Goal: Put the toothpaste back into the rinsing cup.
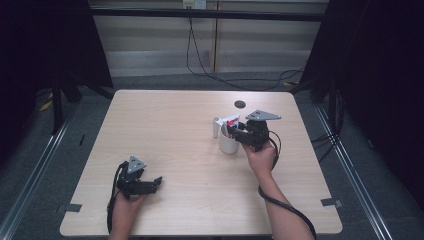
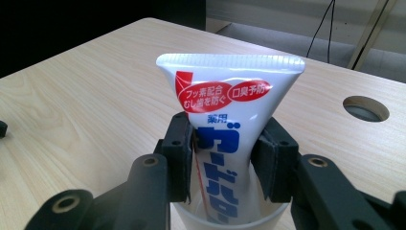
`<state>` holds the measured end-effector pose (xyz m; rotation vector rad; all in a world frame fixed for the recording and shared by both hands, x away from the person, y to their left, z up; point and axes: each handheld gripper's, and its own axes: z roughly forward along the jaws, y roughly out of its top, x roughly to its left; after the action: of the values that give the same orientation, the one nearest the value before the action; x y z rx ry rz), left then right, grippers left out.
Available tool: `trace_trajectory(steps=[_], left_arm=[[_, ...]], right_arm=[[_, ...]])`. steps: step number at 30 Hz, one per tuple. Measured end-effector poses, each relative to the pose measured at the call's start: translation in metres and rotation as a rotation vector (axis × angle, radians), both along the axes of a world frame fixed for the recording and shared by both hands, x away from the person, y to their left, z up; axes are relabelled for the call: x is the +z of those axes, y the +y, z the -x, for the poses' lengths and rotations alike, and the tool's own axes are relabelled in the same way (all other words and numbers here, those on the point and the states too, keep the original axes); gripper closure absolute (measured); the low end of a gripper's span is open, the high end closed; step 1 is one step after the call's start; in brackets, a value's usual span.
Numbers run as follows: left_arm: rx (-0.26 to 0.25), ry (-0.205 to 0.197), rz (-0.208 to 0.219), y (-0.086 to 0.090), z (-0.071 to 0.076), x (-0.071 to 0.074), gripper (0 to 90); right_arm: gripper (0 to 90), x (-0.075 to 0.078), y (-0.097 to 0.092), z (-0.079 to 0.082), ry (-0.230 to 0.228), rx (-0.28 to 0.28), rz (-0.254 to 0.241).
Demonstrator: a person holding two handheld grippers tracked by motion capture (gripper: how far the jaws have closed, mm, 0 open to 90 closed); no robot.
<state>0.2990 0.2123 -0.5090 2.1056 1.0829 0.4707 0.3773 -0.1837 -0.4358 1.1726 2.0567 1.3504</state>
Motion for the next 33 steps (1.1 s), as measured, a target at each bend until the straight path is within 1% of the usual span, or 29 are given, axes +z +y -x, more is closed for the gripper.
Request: trace_trajectory(steps=[6,15,17,22,26,30,32,33], left_arm=[[0.000,0.001,0.000,0.0000,0.0000,0.0000,16.8],[0.000,0.000,0.001,-0.0001,0.0001,0.0000,16.8],[0.001,0.000,0.001,-0.0002,0.0001,-0.0001,16.7],[0.000,0.000,-0.001,0.0000,0.0000,0.0000,16.7],[0.000,0.000,-0.001,0.0000,0.0000,0.0000,16.6],[0.002,0.001,0.001,0.0000,0.0000,-0.0001,16.6],[0.002,0.001,0.001,-0.0001,0.0000,-0.0001,16.6],[0.002,0.001,0.001,0.0000,0.0000,0.0000,16.6]], right_arm=[[61.5,-0.0002,-0.0011,0.0000,-0.003,0.003,0.002],[60.8,-0.0011,-0.0037,0.0007,0.000,0.002,-0.010],[60.6,-0.0009,-0.0039,0.0008,-0.001,0.002,-0.002],[60.2,-0.0007,-0.0054,0.0002,0.006,0.001,-0.006],[59.4,-0.0009,-0.0054,0.0005,0.003,0.004,0.000],[56.6,-0.0005,-0.0056,0.0015,-0.002,-0.002,0.014],[55.9,-0.0006,-0.0061,0.0012,-0.004,-0.001,0.013],[55.0,-0.0007,-0.0075,0.0016,-0.001,-0.010,0.010]])
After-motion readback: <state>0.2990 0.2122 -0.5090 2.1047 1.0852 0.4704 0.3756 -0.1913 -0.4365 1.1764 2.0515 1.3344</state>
